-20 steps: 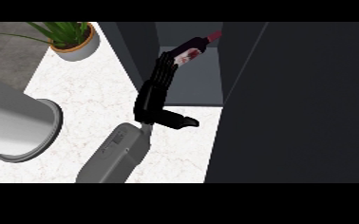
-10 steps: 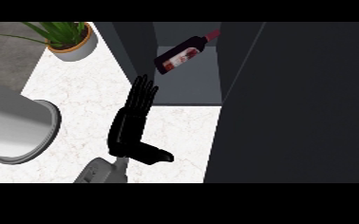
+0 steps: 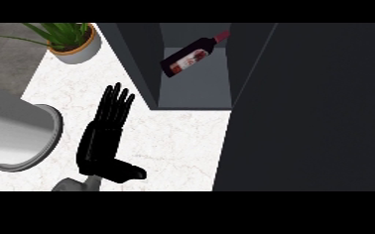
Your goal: Pick up the wine, place it into the cabinet and close the cabinet
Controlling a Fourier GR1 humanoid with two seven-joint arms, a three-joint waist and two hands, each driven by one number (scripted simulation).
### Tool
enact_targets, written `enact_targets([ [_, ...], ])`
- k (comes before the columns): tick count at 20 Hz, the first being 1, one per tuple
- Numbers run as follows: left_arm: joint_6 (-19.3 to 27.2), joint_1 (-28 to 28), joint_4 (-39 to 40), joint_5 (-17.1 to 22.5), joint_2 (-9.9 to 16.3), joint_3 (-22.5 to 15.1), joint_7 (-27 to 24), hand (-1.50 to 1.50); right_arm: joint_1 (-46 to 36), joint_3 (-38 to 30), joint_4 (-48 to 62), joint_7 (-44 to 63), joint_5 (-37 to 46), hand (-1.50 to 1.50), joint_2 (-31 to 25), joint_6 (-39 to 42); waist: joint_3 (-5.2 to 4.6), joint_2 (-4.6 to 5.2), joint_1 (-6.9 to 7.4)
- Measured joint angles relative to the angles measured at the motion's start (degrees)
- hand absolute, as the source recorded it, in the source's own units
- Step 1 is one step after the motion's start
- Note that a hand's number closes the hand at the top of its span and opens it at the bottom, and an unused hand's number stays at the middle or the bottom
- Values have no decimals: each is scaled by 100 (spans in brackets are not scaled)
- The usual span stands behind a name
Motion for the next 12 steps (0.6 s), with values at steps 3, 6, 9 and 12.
enact_targets([
  [3, -213, 222, -124, 92, 259, 202, -81, -150, -26, 211, 16, -157, -13, 150, -191, 397, -1, 3, 20],
  [6, -396, 451, -164, 99, 487, 379, -225, -150, -113, 336, 10, -139, -21, 150, -276, 607, -6, 14, 27],
  [9, -526, 570, -330, 286, 766, 656, -110, -150, -167, 493, 16, -65, -11, 150, -266, 667, -11, 7, 27],
  [12, -721, 768, -433, 429, 962, 876, -119, -150, -253, 519, 22, 5, -9, 150, -264, 733, -13, 9, 40],
])
